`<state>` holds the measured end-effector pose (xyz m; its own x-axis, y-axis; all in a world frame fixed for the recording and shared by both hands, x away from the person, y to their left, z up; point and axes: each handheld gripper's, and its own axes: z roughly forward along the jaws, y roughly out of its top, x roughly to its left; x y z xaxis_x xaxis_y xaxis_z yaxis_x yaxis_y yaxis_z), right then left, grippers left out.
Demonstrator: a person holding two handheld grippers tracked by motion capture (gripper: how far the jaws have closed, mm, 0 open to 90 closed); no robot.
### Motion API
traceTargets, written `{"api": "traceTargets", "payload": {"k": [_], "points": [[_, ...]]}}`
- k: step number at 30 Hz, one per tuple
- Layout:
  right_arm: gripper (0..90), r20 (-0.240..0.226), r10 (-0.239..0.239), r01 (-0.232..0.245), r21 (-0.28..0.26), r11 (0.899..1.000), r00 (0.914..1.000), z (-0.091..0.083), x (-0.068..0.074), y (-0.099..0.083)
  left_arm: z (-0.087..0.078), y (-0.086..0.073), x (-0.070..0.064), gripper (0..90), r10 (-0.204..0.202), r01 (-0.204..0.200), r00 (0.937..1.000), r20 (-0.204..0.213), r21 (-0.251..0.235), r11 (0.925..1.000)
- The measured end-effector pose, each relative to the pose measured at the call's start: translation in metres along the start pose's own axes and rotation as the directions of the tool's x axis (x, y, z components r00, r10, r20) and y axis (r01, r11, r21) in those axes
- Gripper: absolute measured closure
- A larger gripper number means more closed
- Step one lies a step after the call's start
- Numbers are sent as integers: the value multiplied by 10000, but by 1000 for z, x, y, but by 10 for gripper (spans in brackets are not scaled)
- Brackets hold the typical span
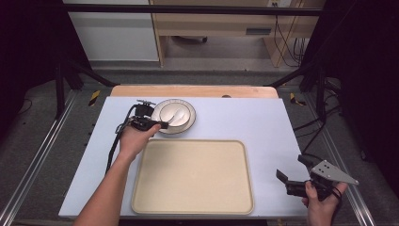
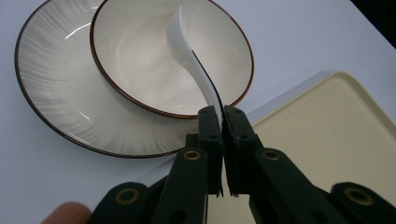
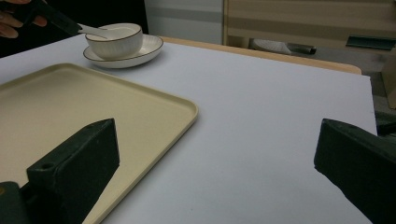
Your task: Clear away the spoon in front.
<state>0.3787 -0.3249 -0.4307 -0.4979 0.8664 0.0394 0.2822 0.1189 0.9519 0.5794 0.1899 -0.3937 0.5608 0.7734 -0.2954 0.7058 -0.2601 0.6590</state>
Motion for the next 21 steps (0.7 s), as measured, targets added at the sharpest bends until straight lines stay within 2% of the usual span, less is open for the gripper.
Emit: {"api": "traceTargets", "payload": {"k": [8,13,21], "points": [[5,-29,-22,22,20,10000,10000,2,1,1,-17,-5,-1,866,18,-9,9998,215,-385,9993],[5,-38,13,-13,4,10000,10000,2,1,0,-27,-13,-3,866,84,-75,9998,181,-502,9987],[5,-41,-21,21,5,10000,10000,2,2,1,-44,-29,-6,866,6,13,9998,186,-1012,9949]]}}
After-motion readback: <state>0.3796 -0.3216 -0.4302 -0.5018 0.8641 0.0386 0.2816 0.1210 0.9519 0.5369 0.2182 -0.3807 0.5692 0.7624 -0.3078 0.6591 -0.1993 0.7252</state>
